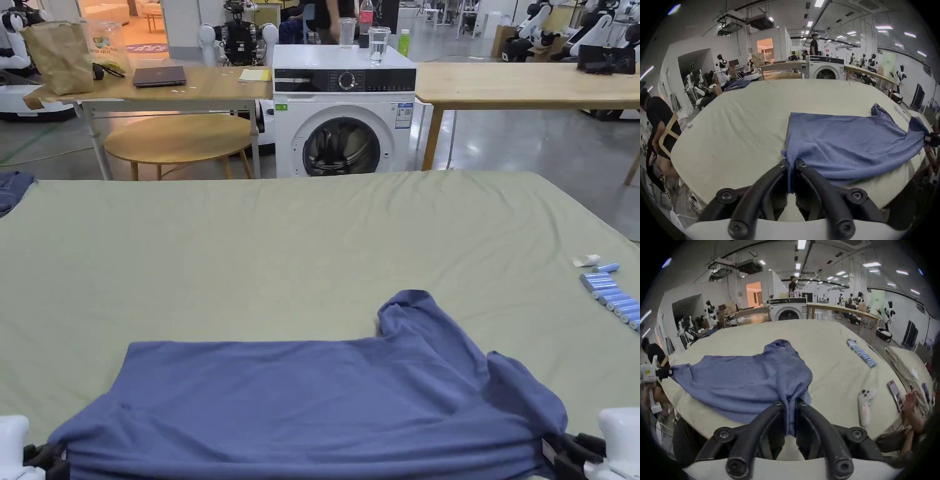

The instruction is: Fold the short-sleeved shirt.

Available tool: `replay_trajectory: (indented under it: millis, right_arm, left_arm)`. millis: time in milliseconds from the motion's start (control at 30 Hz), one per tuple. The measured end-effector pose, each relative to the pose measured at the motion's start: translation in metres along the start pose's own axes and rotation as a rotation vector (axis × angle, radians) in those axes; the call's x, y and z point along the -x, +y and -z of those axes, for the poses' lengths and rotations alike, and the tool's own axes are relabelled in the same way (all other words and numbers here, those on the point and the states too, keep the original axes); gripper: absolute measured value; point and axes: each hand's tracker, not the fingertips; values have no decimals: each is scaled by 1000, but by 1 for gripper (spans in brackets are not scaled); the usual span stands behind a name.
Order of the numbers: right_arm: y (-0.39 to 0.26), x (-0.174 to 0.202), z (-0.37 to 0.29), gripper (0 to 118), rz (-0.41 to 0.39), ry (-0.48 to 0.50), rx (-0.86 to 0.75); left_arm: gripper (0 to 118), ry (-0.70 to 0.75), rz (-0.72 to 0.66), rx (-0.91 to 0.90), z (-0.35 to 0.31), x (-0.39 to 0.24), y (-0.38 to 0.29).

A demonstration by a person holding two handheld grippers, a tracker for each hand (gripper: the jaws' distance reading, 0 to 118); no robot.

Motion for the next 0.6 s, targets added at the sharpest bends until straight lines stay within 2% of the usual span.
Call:
replay_trajectory:
  millis: [67,200,233,267,300,333,367,400,433,500,600]
  right_arm:
    - [-24,4,4,8,-8,-20,41]
    - [-67,5,30,8,56,-39,149]
    - [-73,5,34,9,63,-78,162]
    - [-76,4,34,18,71,-85,160]
    - [-76,4,32,38,74,-88,156]
    - [-70,6,25,70,68,-100,143]
    - [-63,8,18,105,54,-97,110]
    - [-55,11,11,110,38,-76,69]
    - [-41,19,3,110,22,-60,10]
    - [-16,35,-8,109,4,1,-79]
    - [19,69,-30,109,13,48,-308]
  left_arm:
    - [1,-5,-22,46,4,8,-31]
    - [1,-48,-114,167,26,15,-86]
    - [1,-40,-112,161,27,16,-93]
    - [5,-38,-111,160,24,17,-96]
    - [18,-43,-121,157,20,19,-95]
    - [34,-56,-122,147,14,21,-92]
    - [62,-61,-114,134,8,21,-87]
    - [81,-44,-88,96,3,18,-78]
    - [92,-21,-49,31,-6,12,-67]
    - [94,-33,1,-112,-24,-3,-41]
    - [94,-124,35,-242,-46,-35,0]
